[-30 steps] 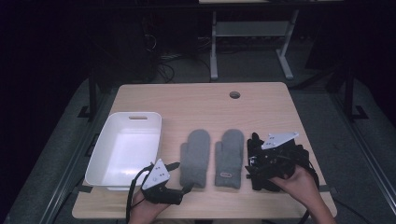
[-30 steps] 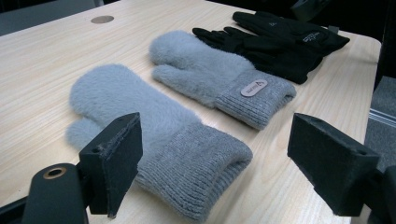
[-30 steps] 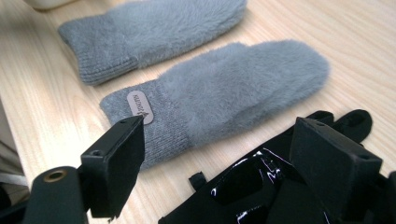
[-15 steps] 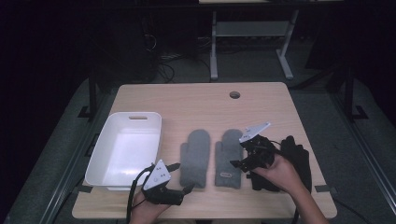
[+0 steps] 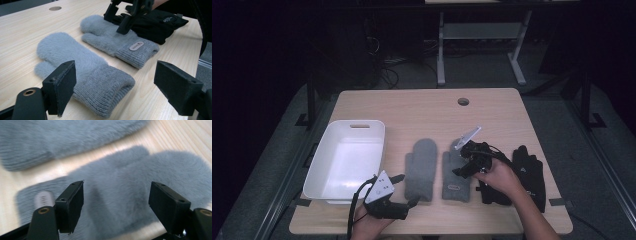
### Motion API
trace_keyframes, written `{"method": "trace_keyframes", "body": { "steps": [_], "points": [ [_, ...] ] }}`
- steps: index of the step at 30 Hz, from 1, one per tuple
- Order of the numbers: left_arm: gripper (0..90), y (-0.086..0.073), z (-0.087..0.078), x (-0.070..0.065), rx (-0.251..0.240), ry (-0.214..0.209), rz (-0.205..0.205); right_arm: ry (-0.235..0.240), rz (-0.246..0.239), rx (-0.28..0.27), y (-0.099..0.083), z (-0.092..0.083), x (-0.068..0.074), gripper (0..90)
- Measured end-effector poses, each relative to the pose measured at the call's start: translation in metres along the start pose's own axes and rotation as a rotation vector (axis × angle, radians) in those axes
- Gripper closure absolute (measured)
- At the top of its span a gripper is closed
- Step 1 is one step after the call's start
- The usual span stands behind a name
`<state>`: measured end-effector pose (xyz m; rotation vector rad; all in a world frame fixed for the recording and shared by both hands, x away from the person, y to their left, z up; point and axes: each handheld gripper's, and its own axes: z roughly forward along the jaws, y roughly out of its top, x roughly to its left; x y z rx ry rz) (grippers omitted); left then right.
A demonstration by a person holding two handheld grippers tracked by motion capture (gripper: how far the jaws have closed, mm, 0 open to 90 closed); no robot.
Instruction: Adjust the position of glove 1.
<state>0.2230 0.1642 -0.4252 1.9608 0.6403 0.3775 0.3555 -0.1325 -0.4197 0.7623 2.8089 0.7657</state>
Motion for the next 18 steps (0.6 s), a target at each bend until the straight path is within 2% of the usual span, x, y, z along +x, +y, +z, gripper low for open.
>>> {"method": "trace_keyframes", "body": {
  "steps": [4, 5, 7, 11, 13, 17, 18],
  "points": [
    [17.6, 0.0, 0.0, 0.0, 0.001, 0.001, 0.0, 0.001, -0.006, 0.037, 0.0, 0.01, -0.005, 32.6],
    [17.6, 0.0, 0.0, 0.0, -0.001, 0.0, 0.0, 0.0, -0.015, 0.076, -0.001, 0.016, -0.007, 35.3],
    [17.6, 0.0, -0.001, 0.0, -0.004, 0.001, -0.002, 0.003, -0.017, 0.097, -0.004, 0.021, -0.007, 37.9],
    [17.6, 0.0, 0.0, -0.001, -0.005, 0.0, 0.001, -0.004, -0.006, 0.097, -0.008, 0.023, -0.006, 43.1],
    [17.6, 0.001, -0.001, -0.002, -0.003, -0.002, 0.011, -0.008, 0.0, 0.094, -0.011, 0.023, -0.003, 48.5],
    [17.6, 0.0, -0.001, -0.003, 0.002, -0.003, 0.002, -0.001, -0.003, 0.089, -0.012, 0.022, -0.001, 58.9],
    [17.6, 0.0, -0.001, -0.003, 0.002, -0.003, 0.002, -0.001, -0.003, 0.089, -0.012, 0.022, -0.001, 58.9]
  ]
}}
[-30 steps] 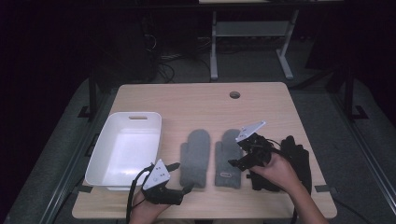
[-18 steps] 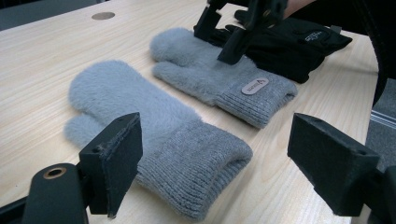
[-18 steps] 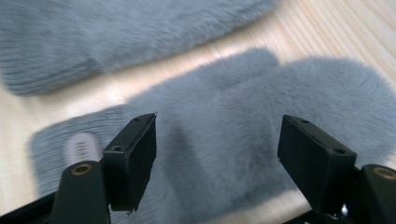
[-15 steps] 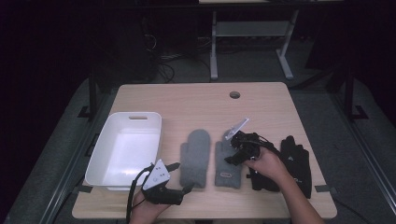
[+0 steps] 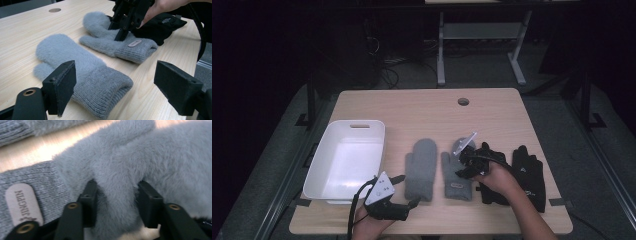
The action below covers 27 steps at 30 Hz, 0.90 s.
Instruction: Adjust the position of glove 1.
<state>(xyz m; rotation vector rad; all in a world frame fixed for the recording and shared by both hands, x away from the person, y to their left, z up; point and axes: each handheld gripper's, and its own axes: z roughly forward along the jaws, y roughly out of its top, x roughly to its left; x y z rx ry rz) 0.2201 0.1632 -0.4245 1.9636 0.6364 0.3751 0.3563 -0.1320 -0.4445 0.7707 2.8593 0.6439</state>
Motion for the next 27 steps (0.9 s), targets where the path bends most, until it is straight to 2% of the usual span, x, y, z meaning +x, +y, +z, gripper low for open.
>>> {"method": "trace_keyframes", "body": {
  "steps": [4, 5, 7, 10, 15, 18, 27],
  "points": [
    [17.7, 0.0, 0.0, 0.001, -0.002, 0.001, 0.001, 0.034, 0.03, -0.02, -0.003, -0.001, 0.0, 70.3],
    [17.7, 0.0, 0.0, 0.0, -0.001, 0.002, 0.003, 0.052, 0.05, -0.04, -0.005, -0.001, -0.003, 73.2],
    [17.7, -0.001, 0.0, 0.0, 0.0, 0.0, 0.0, 0.074, 0.088, -0.053, -0.008, -0.003, -0.005, 75.7],
    [17.7, -0.001, 0.0, 0.001, 0.001, 0.001, -0.001, 0.087, 0.111, -0.06, -0.007, -0.005, -0.006, 78.3],
    [17.7, -0.001, -0.001, 0.002, -0.003, 0.004, -0.007, 0.084, 0.119, -0.076, -0.006, -0.011, -0.004, 80.4],
    [17.7, -0.001, -0.001, 0.002, -0.004, 0.006, -0.007, 0.078, 0.102, -0.083, -0.005, -0.017, -0.001, 81.0],
    [17.7, 0.0, -0.003, 0.0, -0.011, 0.012, -0.005, 0.086, 0.13, -0.158, -0.004, -0.04, 0.002, 81.8]
  ]
}}
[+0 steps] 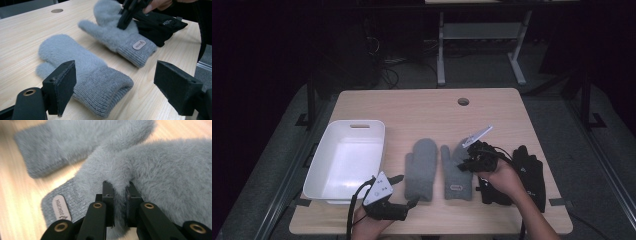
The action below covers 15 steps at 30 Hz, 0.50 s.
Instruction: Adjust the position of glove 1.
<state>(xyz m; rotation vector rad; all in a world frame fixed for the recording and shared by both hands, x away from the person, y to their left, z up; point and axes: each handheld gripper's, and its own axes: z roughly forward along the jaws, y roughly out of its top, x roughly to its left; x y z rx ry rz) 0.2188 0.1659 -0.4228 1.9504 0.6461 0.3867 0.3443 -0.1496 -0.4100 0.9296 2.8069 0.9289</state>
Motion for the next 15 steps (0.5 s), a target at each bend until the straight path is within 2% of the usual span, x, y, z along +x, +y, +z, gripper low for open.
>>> {"method": "trace_keyframes", "body": {
  "steps": [8, 15],
  "points": [
    [17.7, 0.001, -0.002, 0.0, -0.009, 0.006, -0.005, 0.001, 0.002, -0.061, 0.012, -0.026, 0.011, 81.9],
    [17.7, 0.002, -0.003, -0.001, -0.012, 0.01, -0.008, 0.003, -0.026, -0.08, 0.03, -0.031, 0.027, 81.8]
  ]
}}
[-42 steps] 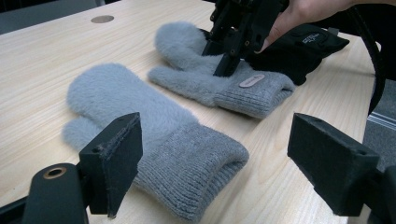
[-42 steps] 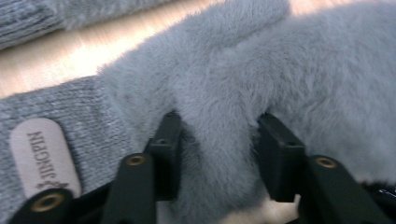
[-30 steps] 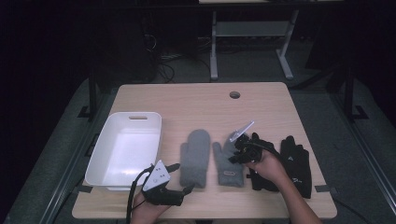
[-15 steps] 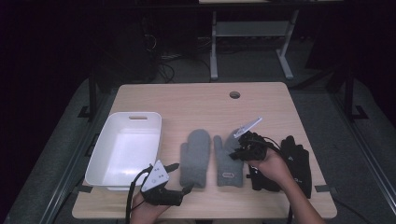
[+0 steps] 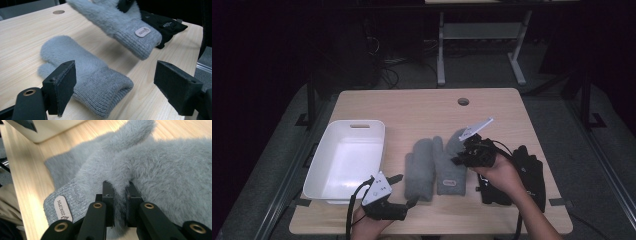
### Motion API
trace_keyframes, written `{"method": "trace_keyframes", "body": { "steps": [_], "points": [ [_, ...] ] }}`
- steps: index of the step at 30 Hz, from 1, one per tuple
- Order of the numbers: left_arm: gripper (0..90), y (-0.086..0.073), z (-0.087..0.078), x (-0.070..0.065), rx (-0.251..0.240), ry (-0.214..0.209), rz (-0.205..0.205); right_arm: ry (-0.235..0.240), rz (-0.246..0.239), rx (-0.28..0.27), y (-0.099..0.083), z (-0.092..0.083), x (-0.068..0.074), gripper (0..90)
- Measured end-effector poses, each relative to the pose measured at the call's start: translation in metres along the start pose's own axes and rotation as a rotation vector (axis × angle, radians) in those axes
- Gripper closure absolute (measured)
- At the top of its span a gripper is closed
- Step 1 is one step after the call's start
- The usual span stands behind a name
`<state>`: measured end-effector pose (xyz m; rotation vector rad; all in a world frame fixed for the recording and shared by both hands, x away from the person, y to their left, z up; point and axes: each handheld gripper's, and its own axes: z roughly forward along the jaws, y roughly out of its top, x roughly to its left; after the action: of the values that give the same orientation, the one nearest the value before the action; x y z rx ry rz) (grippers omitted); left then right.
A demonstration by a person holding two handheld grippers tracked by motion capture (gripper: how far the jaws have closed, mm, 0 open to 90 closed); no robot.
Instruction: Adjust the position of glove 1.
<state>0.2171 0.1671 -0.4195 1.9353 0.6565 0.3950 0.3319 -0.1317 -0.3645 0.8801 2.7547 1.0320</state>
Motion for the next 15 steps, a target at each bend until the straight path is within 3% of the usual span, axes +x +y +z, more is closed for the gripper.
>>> {"method": "trace_keyframes", "body": {
  "steps": [3, 8, 15],
  "points": [
    [17.7, 0.001, -0.003, 0.002, -0.003, 0.011, 0.01, 0.008, -0.019, -0.002, 0.011, 0.007, 0.007, 81.7],
    [17.7, 0.001, -0.004, 0.004, -0.022, 0.016, -0.008, 0.033, -0.025, -0.004, 0.028, 0.019, 0.017, 81.7],
    [17.7, 0.002, -0.006, 0.004, -0.024, 0.022, -0.011, 0.098, -0.024, 0.009, 0.049, 0.045, 0.025, 81.6]
  ]
}}
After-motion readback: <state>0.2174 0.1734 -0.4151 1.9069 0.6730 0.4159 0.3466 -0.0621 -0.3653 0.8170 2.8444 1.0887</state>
